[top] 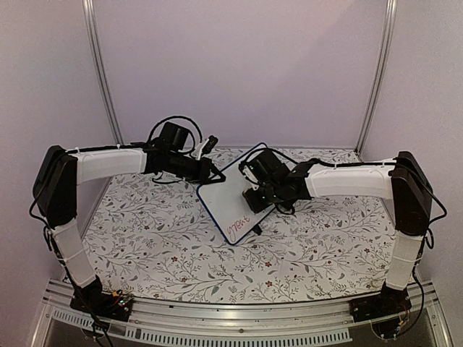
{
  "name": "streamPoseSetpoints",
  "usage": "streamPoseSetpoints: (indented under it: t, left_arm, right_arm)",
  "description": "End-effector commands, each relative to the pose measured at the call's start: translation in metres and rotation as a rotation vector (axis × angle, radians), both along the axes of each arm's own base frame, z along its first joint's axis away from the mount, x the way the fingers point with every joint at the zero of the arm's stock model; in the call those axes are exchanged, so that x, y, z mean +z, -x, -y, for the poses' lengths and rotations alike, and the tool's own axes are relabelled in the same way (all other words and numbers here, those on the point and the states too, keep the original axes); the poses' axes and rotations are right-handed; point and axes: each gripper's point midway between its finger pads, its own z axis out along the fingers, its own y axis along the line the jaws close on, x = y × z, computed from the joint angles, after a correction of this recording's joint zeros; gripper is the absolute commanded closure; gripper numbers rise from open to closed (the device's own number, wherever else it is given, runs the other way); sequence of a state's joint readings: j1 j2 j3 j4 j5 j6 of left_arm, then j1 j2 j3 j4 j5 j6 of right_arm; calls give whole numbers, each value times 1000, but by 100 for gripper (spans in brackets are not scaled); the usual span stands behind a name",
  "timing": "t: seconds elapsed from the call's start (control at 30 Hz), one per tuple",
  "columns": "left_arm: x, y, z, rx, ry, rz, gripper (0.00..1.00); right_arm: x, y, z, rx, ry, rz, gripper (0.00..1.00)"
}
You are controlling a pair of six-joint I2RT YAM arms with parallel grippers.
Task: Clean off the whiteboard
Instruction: Erase the whiteboard at the center of the board.
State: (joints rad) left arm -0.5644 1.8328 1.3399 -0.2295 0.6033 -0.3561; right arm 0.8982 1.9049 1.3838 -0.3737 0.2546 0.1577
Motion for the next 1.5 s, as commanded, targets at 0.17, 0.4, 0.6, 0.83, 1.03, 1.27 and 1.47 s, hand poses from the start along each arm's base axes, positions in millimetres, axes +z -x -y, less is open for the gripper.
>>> streamPoseSetpoints:
  t: [0.17, 0.4, 0.6, 0.83, 1.03, 1.27, 1.47]
  left_arm:
    - [0, 21, 9, -69, -15, -7, 100]
    - [-2, 21, 10, -73, -11, -16, 100]
    - [-3, 21, 10, -71, -12, -18, 100]
    - [-3, 20, 9, -68, -16, -10, 100]
    - [-2, 20, 9, -69, -17, -8, 100]
    - [-1, 21, 10, -72, -12, -12, 100]
    - [-1, 22, 10, -73, -8, -15, 100]
  right_arm:
    - [-16, -11, 5, -23, -3, -1, 84]
    - [-43, 13, 27, -49, 10, -76, 85]
    - [-33, 7, 22, -49, -6, -53, 85]
    - [3, -20, -6, -29, -58, 33, 84]
    - [2, -25, -5, -24, -26, 49, 84]
    - [-35, -2, 26, -57, 38, -27, 84]
    - [-30, -2, 30, -78, 10, -23, 84]
